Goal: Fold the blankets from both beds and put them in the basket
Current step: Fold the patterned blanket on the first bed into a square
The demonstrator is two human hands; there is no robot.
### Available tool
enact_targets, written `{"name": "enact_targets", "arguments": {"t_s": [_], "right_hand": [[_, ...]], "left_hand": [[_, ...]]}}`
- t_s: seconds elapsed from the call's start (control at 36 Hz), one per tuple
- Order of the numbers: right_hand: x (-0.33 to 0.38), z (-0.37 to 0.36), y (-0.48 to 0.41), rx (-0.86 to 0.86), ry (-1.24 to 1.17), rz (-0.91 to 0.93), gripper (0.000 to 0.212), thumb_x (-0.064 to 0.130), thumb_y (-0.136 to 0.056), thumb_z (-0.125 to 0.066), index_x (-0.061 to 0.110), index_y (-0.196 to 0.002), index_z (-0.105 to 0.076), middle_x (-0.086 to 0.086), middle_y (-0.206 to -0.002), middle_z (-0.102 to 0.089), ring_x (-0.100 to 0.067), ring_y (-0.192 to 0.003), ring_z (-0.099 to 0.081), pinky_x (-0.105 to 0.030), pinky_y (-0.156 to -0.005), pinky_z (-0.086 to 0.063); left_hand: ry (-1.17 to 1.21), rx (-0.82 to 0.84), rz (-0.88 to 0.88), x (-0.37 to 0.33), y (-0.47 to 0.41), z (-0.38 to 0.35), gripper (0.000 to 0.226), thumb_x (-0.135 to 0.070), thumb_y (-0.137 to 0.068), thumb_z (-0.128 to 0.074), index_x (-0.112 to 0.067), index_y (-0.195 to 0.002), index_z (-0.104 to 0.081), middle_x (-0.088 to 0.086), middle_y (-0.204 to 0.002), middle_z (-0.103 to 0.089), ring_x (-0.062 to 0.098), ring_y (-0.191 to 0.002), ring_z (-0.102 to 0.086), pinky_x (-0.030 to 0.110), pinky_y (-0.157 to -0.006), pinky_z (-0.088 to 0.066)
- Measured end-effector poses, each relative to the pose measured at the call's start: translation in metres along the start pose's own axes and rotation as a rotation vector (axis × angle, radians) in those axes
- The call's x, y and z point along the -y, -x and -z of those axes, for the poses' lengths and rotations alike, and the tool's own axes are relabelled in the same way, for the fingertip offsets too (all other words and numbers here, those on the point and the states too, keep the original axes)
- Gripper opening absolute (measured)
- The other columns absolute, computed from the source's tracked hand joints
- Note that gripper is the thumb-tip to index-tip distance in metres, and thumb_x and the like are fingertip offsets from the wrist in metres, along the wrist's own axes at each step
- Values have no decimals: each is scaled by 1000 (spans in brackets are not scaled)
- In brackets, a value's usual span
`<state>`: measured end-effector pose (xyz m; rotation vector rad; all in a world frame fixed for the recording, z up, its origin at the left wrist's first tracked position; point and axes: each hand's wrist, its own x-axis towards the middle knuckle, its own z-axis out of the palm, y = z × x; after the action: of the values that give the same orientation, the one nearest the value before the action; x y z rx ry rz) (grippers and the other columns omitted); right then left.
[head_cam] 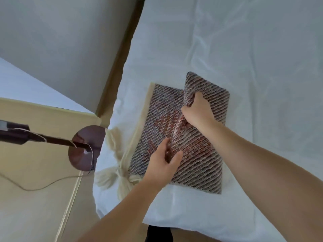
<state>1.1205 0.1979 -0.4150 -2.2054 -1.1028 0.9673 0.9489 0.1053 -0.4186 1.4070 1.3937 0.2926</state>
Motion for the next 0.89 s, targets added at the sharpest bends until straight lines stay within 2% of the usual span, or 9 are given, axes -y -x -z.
{"name": "enact_targets", "arguments": {"t_s": [0.14, 0.22, 0.33, 0.42, 0.5, 0.67, 0.75, 0.83, 0.89], "right_hand": [[29, -46, -8, -5, 52, -8, 35, 21, -92, -54, 7, -122, -42, -7, -93, -60, -20, -69, -60, -33, -52, -51], [45, -69, -10, -12, 62, -16, 32, 21, -94, -52, 5, -120, -42, -10, -95, -61, -22, -71, -61, -35, -54, -53], [61, -97, -14, -25, 100, 4, 30, 20, -95, -48, 3, -119, -41, -13, -97, -60, -23, -70, -58, -31, -50, -44], [70, -115, -17, -26, 128, -1, 30, 19, -96, -47, 4, -120, -40, -13, -96, -60, -23, -68, -58, -30, -46, -42], [70, -135, -22, 2, 133, -40, 32, 22, -97, -46, 5, -123, -39, -17, -101, -62, -30, -75, -66, -41, -59, -57], [54, -157, -30, 62, 255, -30, 49, 26, -100, -42, 1, -140, -28, -24, -118, -59, -35, -92, -65, -36, -69, -54], [49, -151, -33, 80, 56, -77, 62, 46, -98, -40, 6, -143, -25, -20, -112, -62, -32, -85, -68, -42, -69, -59], [39, -135, -30, 65, 16, 47, 55, 43, -100, -36, 8, -143, -32, -11, -106, -61, -21, -80, -63, -29, -62, -51], [28, -119, -26, -17, 145, 225, 47, 35, -102, -36, 7, -141, -39, -11, -120, -56, -23, -99, -59, -28, -78, -48]], "left_hand": [[-195, -38, -2, 26, -15, 37, 49, -37, -96, -51, -24, -141, -37, -27, -93, -53, -11, -77, -52, 3, -64, -39], [-283, -69, 4, 39, -19, 57, 47, -38, -100, -40, -23, -144, -32, -19, -102, -49, 0, -86, -48, 13, -73, -36], [-301, -101, 8, 57, -27, 78, 42, -40, -100, -35, -24, -139, -36, -10, -104, -59, 13, -95, -60, 30, -82, -49], [-268, -91, 35, 70, -33, 89, 39, -36, -101, -34, -20, -137, -38, -12, -95, -55, 10, -84, -56, 29, -75, -47], [-284, -83, 54, 83, -38, 95, 36, -34, -102, -33, -18, -133, -40, -6, -91, -59, 14, -80, -60, 32, -70, -50], [-403, -78, 50, 102, -51, 91, 30, -31, -102, -31, -14, -125, -42, -1, -89, -58, 19, -74, -59, 38, -67, -52], [-511, -128, -15, 101, -60, 90, 37, -28, -100, -33, -17, -136, -34, 2, -116, -56, 25, -92, -59, 41, -77, -50], [-543, -188, -126, 85, -76, 90, 50, -25, -99, -36, -14, -147, -25, 3, -141, -40, 25, -120, -47, 40, -97, -41], [-548, -199, -184, 67, -96, 90, 55, -23, -100, -35, -10, -150, -17, 7, -153, -28, 23, -137, -31, 36, -109, -29]]}}
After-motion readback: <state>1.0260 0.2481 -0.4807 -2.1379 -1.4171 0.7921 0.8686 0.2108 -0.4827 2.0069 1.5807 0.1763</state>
